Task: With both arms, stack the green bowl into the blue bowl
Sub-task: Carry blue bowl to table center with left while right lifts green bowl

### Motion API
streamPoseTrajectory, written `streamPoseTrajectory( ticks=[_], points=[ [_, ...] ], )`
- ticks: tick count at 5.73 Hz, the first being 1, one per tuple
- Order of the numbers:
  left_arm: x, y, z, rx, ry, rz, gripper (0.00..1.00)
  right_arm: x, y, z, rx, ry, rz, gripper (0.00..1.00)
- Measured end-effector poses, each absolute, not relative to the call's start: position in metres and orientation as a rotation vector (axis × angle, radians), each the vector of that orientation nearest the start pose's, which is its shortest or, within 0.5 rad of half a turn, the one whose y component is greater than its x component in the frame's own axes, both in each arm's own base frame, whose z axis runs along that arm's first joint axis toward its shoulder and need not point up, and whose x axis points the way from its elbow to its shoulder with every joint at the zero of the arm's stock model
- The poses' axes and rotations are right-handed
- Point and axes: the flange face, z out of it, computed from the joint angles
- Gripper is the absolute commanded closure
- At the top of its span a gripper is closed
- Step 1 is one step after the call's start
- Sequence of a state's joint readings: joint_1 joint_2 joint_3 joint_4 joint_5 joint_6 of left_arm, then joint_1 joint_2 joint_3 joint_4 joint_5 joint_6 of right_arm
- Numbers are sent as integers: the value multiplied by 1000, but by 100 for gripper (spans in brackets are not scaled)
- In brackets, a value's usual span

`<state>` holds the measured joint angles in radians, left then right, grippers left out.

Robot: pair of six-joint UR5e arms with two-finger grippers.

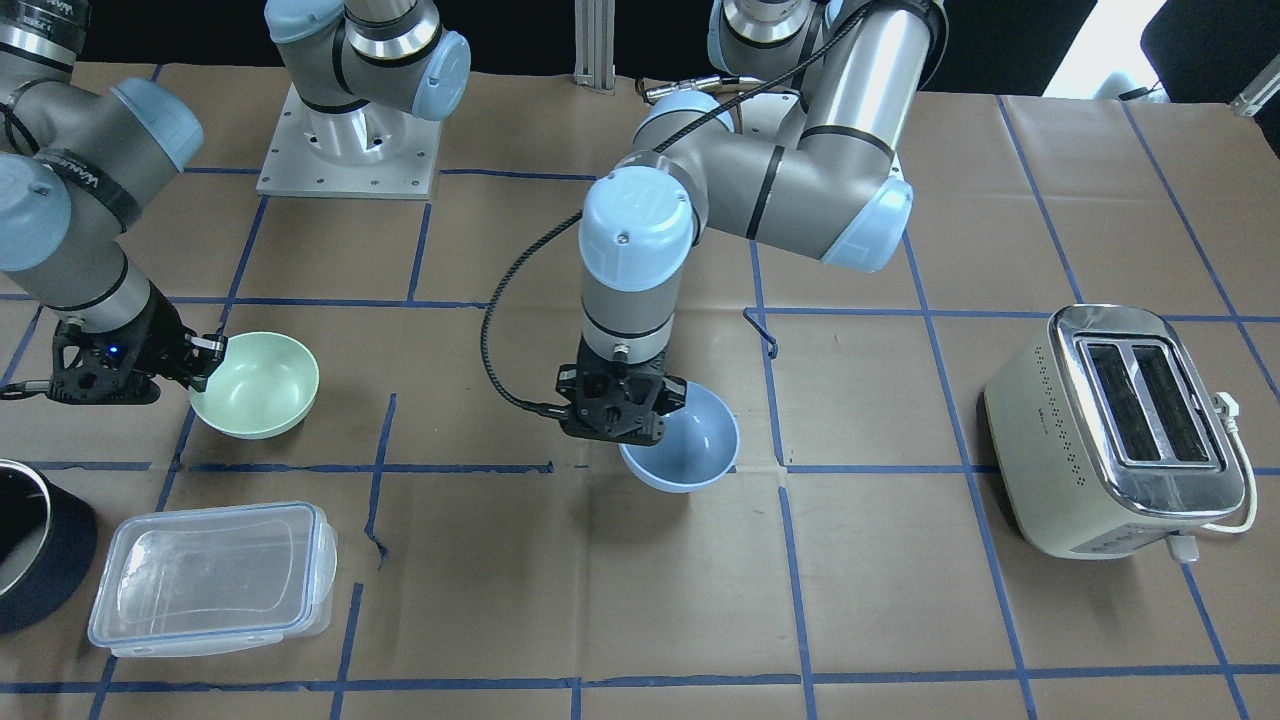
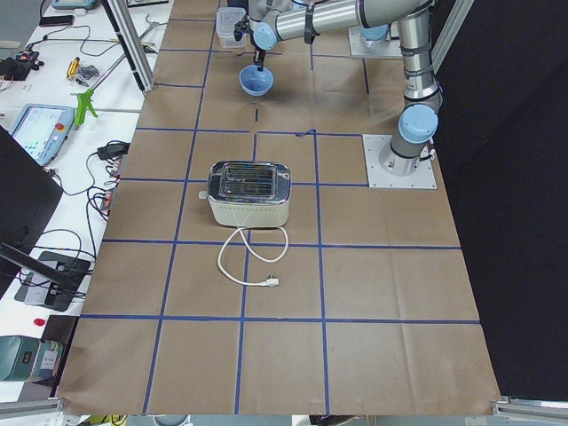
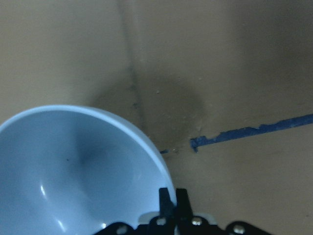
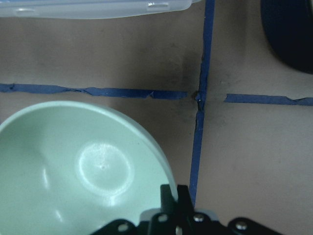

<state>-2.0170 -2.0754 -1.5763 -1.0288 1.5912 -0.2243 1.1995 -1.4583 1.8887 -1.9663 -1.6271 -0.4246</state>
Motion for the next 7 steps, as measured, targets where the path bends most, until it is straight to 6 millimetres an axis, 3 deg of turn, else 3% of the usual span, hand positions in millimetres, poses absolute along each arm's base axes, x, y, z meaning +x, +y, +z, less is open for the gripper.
streamPoseTrajectory(
  ticks=[1, 2, 3, 4, 6, 7],
  points=[
    [-413, -527, 224, 381, 3101, -66, 94, -59, -516, 365, -100, 3168, 95, 96],
    [-424, -521, 213, 411, 3092, -69, 32, -49, -519, 405, -128, 3157, 95, 96],
    [-431, -518, 210, 430, 3088, -79, 2, -36, -522, 433, -151, 3144, 81, 96],
    [-434, -516, 216, 434, 3092, -107, 2, -23, -525, 446, -155, 3122, 60, 96],
    [-430, -516, 245, 423, 3107, -170, 2, -14, -526, 449, -134, 3088, 44, 96],
    [-412, -520, 278, 383, 3115, -181, 2, -13, -527, 446, -128, 3082, 52, 96]
  ],
)
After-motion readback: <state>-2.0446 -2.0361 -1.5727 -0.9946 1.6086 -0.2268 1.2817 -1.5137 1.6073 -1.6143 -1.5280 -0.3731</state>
